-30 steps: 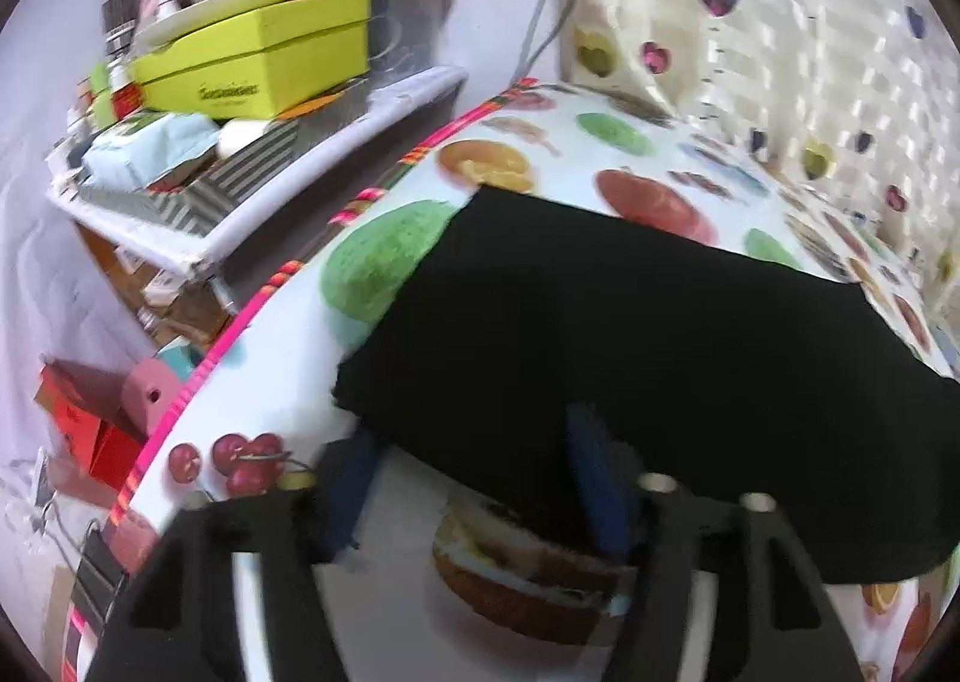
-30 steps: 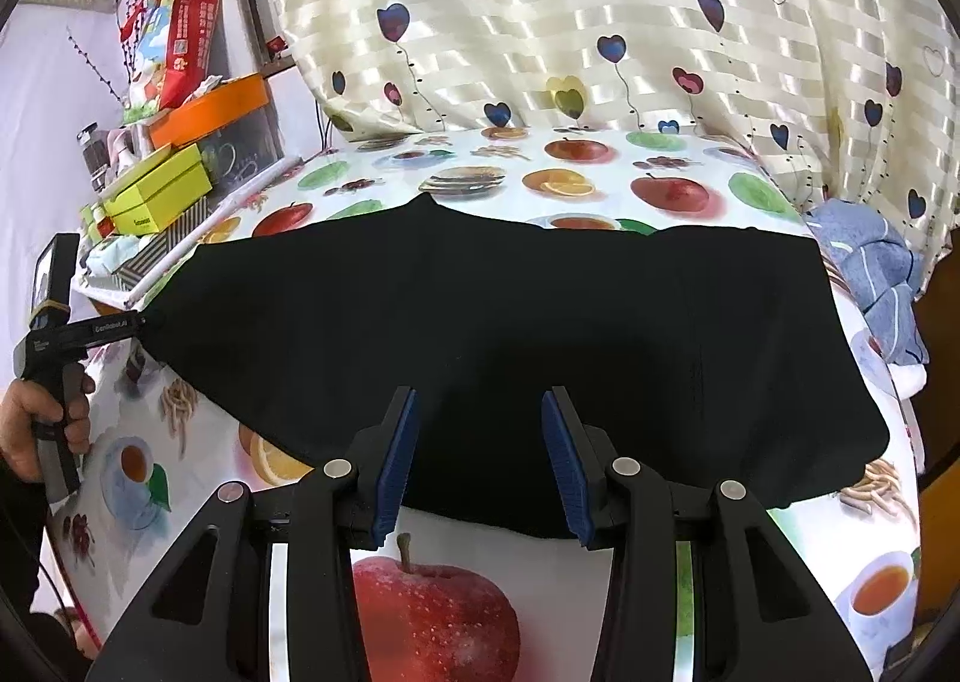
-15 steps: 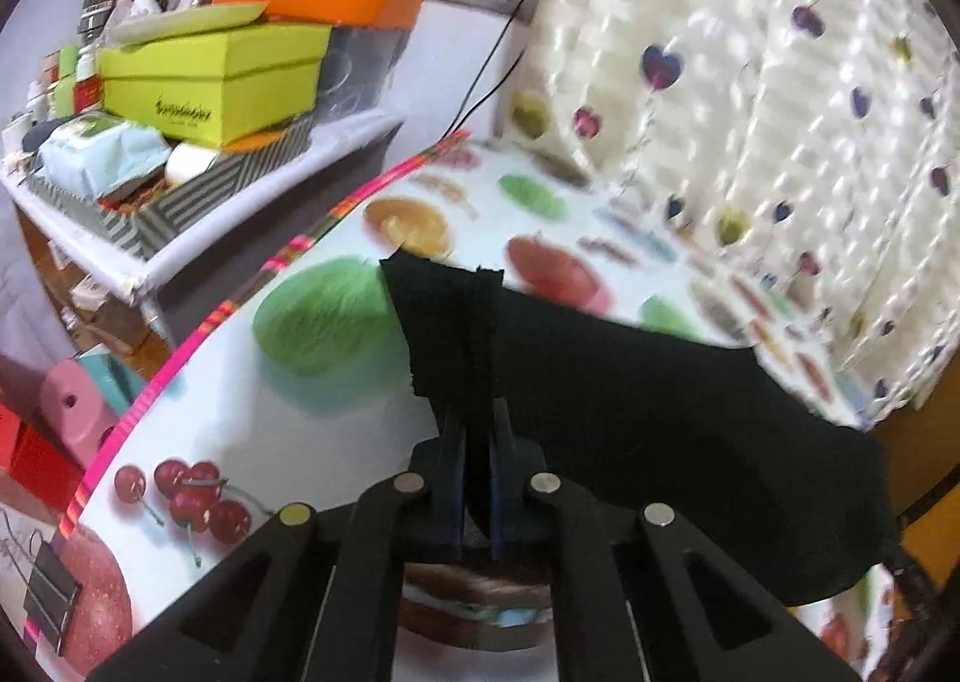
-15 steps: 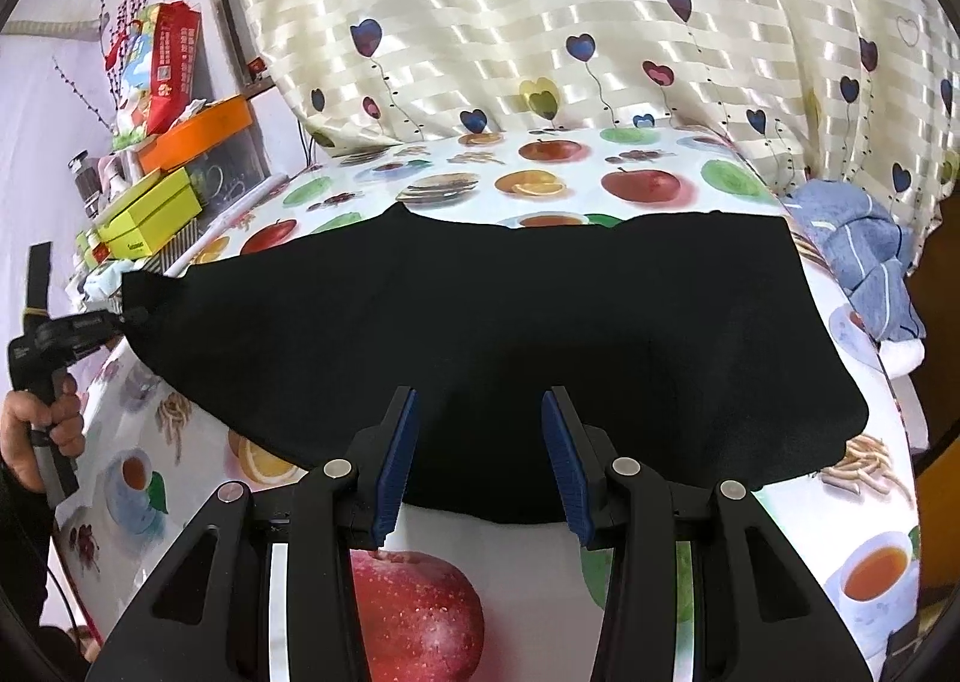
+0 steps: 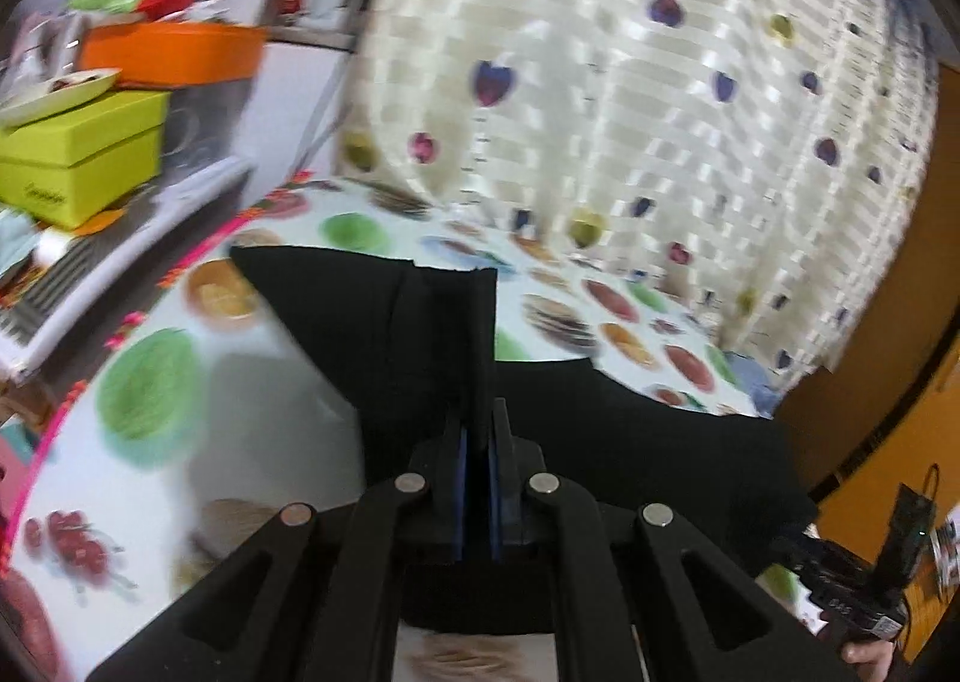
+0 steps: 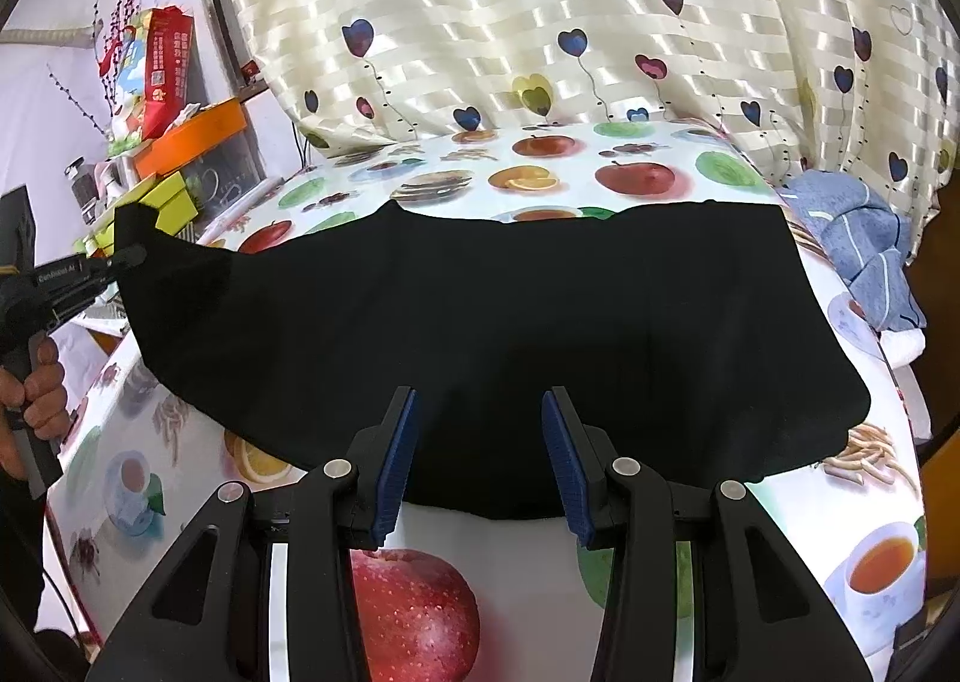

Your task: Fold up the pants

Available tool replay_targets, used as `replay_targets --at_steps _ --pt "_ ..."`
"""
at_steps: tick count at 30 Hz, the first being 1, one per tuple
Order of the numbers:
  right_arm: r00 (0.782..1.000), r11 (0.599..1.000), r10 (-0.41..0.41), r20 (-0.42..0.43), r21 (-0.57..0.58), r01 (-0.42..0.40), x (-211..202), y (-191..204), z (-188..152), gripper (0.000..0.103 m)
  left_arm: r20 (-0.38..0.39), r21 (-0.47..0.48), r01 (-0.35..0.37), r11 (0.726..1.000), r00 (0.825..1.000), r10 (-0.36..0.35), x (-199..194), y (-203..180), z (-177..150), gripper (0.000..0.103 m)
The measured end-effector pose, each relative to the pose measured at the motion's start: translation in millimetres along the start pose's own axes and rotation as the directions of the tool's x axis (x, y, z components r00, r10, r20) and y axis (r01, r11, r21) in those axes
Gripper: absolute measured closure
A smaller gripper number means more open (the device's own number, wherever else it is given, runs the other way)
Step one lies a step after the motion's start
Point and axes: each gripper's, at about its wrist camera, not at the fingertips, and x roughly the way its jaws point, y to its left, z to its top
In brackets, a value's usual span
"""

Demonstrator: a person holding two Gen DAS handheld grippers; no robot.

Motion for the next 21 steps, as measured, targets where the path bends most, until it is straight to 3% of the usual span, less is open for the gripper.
replay_targets --at_steps 8,11,12,17,21 --pt "1.000 1.000 -0.013 -0.005 0.009 0.013 -2.1 -4.1 -1.9 0.059 -0.097 0.130 0.171 0.977 0.982 -0.159 28.0 -70.6 -18.7 0.097" --pt "1.000 1.000 -0.017 -0.006 0.013 0.017 -2.8 -5.5 -2.3 0.059 -0.195 0.182 0.259 0.949 0.955 -0.223 47.0 -93.1 -36.3 0.097" --pt "1.000 1.000 -0.018 -0.006 0.014 0.018 -2.9 -5.8 -2.6 0.059 -0.244 0.205 0.295 0.933 0.939 -0.243 55.0 -100.8 -43.8 0.097" --pt "1.000 1.000 -0.021 -0.011 0.015 0.021 -1.9 -6.5 -3.2 0.059 -0.399 0.262 0.361 0.895 0.885 -0.240 74.8 -117.1 -74.2 0.094" --pt "1.000 1.000 -0.019 -0.011 0.015 0.020 -1.9 -6.7 -3.2 0.059 -0.393 0.237 0.415 0.879 0.868 -0.304 61.0 -111.0 -76.2 0.067"
